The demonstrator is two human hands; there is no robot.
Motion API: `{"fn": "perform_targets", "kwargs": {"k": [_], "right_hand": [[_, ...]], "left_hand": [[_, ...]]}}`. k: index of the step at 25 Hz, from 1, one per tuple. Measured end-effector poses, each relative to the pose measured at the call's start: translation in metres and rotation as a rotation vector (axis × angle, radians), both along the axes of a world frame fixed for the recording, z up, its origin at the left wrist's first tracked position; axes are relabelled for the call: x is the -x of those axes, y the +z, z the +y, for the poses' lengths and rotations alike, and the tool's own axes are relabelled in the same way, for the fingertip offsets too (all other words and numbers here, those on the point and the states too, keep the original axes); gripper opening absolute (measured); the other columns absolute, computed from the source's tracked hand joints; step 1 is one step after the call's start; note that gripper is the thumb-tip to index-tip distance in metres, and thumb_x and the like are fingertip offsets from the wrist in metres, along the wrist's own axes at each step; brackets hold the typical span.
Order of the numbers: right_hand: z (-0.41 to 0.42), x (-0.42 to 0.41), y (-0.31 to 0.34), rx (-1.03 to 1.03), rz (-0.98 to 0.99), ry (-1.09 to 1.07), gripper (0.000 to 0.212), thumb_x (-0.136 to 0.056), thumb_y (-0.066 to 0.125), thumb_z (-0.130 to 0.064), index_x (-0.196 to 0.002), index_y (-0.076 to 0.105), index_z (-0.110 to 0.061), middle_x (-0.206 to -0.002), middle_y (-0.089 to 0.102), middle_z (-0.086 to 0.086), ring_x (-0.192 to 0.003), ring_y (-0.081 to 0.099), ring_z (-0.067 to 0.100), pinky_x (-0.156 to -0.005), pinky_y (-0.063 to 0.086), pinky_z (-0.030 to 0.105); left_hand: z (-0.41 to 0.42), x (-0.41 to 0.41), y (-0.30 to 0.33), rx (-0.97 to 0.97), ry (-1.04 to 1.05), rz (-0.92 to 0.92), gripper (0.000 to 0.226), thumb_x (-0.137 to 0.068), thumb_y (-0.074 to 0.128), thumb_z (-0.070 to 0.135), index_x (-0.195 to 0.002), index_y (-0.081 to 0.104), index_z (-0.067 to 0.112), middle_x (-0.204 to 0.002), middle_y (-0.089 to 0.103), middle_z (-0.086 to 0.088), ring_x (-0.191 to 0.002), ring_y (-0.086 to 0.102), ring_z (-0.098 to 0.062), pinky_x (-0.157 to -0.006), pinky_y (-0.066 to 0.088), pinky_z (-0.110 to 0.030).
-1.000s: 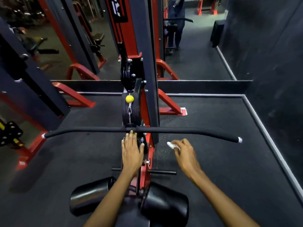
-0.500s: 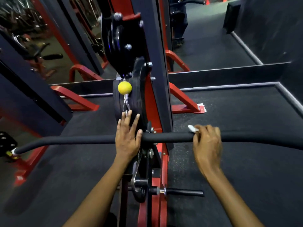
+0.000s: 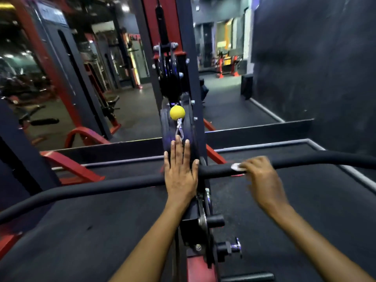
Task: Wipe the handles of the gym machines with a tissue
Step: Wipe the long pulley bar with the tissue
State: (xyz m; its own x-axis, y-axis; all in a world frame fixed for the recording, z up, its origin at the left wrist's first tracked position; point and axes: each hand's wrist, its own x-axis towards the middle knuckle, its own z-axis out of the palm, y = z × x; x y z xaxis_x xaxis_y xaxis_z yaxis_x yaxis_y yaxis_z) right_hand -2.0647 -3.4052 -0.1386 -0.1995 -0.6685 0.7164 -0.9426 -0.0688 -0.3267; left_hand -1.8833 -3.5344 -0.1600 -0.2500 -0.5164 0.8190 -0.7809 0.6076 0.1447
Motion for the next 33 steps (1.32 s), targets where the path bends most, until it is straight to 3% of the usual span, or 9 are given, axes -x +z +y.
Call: {"fn": "perform_targets", "kwargs": {"k": [4,8,13,17,21,23,27,31,33], "right_hand": [[0.013,0.015,0.002,-0.068,-0.25,-0.368,0.027,-0.071,0.057,0.017,-0.091,0.067,0.002,-0.084,0.059,0.016,-0.08,0.057,0.035,-0.071,0.04,0.033],[-0.019,-0.064,0.027,-0.16,-0.719,-0.117,0.015,-0.093,0.046,-0.013,-0.078,0.048,-0.017,-0.074,0.049,0.0,-0.069,0.045,0.016,-0.065,0.036,0.029],[-0.001,-0.029,0.026,-0.301,-0.167,0.034,0.018,-0.092,0.049,-0.03,-0.074,0.047,-0.025,-0.069,0.041,-0.011,-0.061,0.04,0.004,-0.056,0.03,0.02],[0.009,0.028,0.026,-0.184,-0.391,-0.439,0.013,-0.085,0.056,-0.005,-0.092,0.066,0.001,-0.084,0.049,0.009,-0.081,0.056,0.031,-0.065,0.033,0.028],[-0.042,-0.078,0.043,-0.369,-0.43,0.04,0.026,-0.092,0.043,-0.008,-0.109,0.06,-0.001,-0.105,0.053,0.005,-0.089,0.052,0.024,-0.07,0.039,0.016],[-0.05,-0.101,0.034,-0.371,-0.445,0.247,0.025,-0.086,0.043,-0.026,-0.101,0.058,-0.014,-0.103,0.06,0.004,-0.087,0.055,0.023,-0.082,0.047,0.034],[-0.005,-0.008,0.037,-0.253,-0.419,-0.142,0.019,-0.085,0.055,-0.014,-0.07,0.044,-0.02,-0.068,0.041,-0.004,-0.064,0.039,0.017,-0.057,0.029,0.026],[0.006,0.034,0.038,-0.234,-0.438,-0.494,0.02,-0.088,0.049,0.0,-0.098,0.063,0.011,-0.09,0.052,0.015,-0.084,0.055,0.034,-0.071,0.039,0.027],[-0.017,-0.019,0.037,-0.316,-0.478,-0.306,0.027,-0.092,0.041,-0.002,-0.109,0.057,0.013,-0.079,0.046,0.0,-0.072,0.051,0.013,-0.058,0.038,0.007]], "left_hand": [[0.003,-0.001,0.004,-0.102,0.002,0.085,0.067,-0.098,0.032,0.035,-0.155,0.003,0.017,-0.16,0.015,-0.008,-0.147,0.016,-0.02,-0.12,0.004,-0.038],[-0.003,0.0,-0.001,-0.126,0.027,0.091,0.062,-0.096,0.032,0.031,-0.152,0.018,0.009,-0.159,0.022,-0.009,-0.145,0.022,-0.022,-0.119,0.004,-0.04],[-0.005,0.002,-0.001,-0.096,0.03,0.095,0.061,-0.097,0.031,0.032,-0.152,0.018,0.008,-0.159,0.021,-0.009,-0.145,0.019,-0.022,-0.118,0.002,-0.04],[-0.003,0.005,-0.001,-0.095,0.035,0.094,0.061,-0.096,0.033,0.03,-0.151,0.019,0.008,-0.159,0.021,-0.011,-0.145,0.022,-0.023,-0.117,0.01,-0.042],[-0.004,0.004,0.0,-0.098,0.036,0.103,0.06,-0.096,0.033,0.031,-0.15,0.022,0.008,-0.158,0.025,-0.011,-0.143,0.03,-0.024,-0.115,0.013,-0.043],[-0.003,0.003,-0.001,-0.093,0.045,0.091,0.06,-0.096,0.032,0.032,-0.15,0.021,0.009,-0.158,0.025,-0.011,-0.142,0.03,-0.024,-0.115,0.015,-0.044],[-0.003,0.003,-0.003,-0.131,0.041,0.087,0.061,-0.098,0.028,0.033,-0.153,0.015,0.011,-0.161,0.015,-0.008,-0.146,0.02,-0.022,-0.116,0.015,-0.047],[-0.004,0.005,-0.003,-0.122,0.057,0.088,0.06,-0.097,0.029,0.032,-0.152,0.017,0.01,-0.16,0.017,-0.009,-0.146,0.022,-0.023,-0.116,0.018,-0.047],[-0.004,0.004,-0.004,-0.124,0.059,0.087,0.061,-0.097,0.028,0.032,-0.152,0.018,0.01,-0.16,0.017,-0.008,-0.146,0.022,-0.022,-0.115,0.019,-0.048]]}}
